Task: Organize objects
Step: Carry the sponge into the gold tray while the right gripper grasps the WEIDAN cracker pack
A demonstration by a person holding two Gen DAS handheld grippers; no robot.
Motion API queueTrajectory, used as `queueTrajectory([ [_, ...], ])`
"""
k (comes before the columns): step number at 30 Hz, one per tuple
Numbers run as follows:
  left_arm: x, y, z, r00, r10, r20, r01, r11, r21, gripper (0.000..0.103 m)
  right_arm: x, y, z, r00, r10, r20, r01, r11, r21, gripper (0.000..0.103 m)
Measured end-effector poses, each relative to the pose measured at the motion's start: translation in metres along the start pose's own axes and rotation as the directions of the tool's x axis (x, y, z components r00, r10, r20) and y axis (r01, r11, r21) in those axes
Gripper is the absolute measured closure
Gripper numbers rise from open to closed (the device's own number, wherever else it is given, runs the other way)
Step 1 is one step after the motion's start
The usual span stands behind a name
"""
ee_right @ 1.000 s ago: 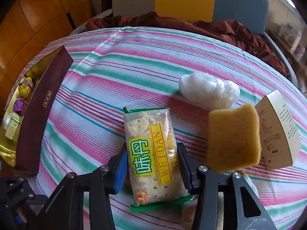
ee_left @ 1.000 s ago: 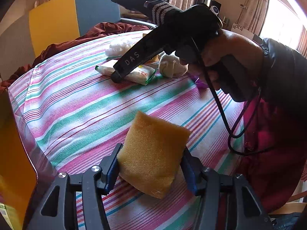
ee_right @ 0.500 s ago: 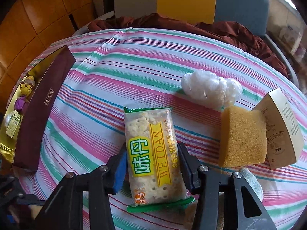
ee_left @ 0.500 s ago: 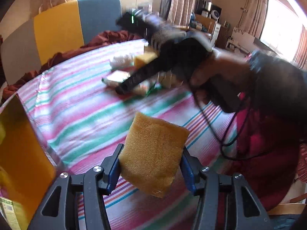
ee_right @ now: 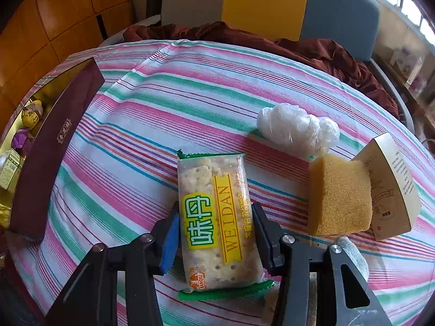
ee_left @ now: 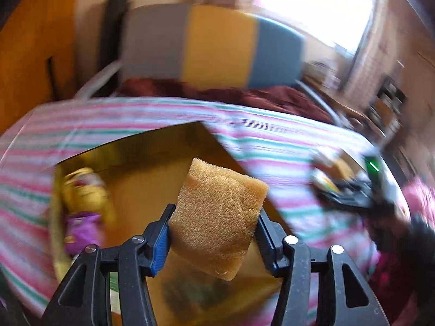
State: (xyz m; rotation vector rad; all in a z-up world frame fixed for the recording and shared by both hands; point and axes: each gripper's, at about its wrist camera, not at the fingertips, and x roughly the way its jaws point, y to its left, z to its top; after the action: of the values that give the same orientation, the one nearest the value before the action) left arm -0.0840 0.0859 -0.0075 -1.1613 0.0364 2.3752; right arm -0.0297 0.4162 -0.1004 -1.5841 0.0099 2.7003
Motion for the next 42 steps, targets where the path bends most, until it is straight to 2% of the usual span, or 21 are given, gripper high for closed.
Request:
queueTrajectory([
  [3,0.021,0.036,0.01,0.997,0.05,-0.054,-0.055,0.994,-0.094,0.047,0.0,0.0,0.0,1.0,-0.004,0.0,0.004,1.0,-0.002,0.054],
  [7,0.046,0.058,0.017,0.99,0.088,-0.108,-0.104,0.983,-0.149,0.047,0.0,0.001,0.0,1.0,-0.007,0.0,0.007,1.0,-0.005,0.054],
  [12,0.081,0.078,0.032,0.974,0.146,-0.171,-0.167,0.979,-0.114,0.046,0.0,0.001,-0.001,1.0,-0.008,0.0,0.008,1.0,-0.008,0.054],
  [16,0.103,0.091,0.045,0.962,0.182,-0.205,-0.211,0.969,-0.129,0.043,0.0,0.002,-0.001,1.0,-0.01,0.0,0.01,1.0,-0.013,0.054],
  [22,0.114,0.099,0.051,0.96,0.171,-0.223,-0.205,0.969,-0.139,0.035,0.0,0.003,0.0,1.0,-0.009,0.003,0.01,1.0,-0.018,0.054],
  [28,0.099,0.098,0.047,0.971,0.142,-0.192,-0.175,0.969,-0.173,0.023,0.0,0.003,0.0,1.0,-0.013,0.008,0.013,1.0,-0.02,0.053],
  [33,0.066,0.089,0.043,0.979,0.157,-0.13,-0.177,0.972,-0.156,0.023,0.0,0.005,0.0,1.0,-0.019,0.01,0.019,1.0,-0.018,0.054],
  [38,0.026,0.081,0.027,0.98,0.188,-0.064,-0.196,0.969,-0.152,0.023,0.0,0.005,0.0,1.0,-0.027,0.002,0.027,1.0,-0.007,0.055],
  [42,-0.004,0.067,0.002,0.967,0.256,-0.011,-0.255,0.959,-0.12,0.023,-0.001,0.006,-0.001,0.999,-0.035,-0.006,0.035,0.999,0.009,0.055],
])
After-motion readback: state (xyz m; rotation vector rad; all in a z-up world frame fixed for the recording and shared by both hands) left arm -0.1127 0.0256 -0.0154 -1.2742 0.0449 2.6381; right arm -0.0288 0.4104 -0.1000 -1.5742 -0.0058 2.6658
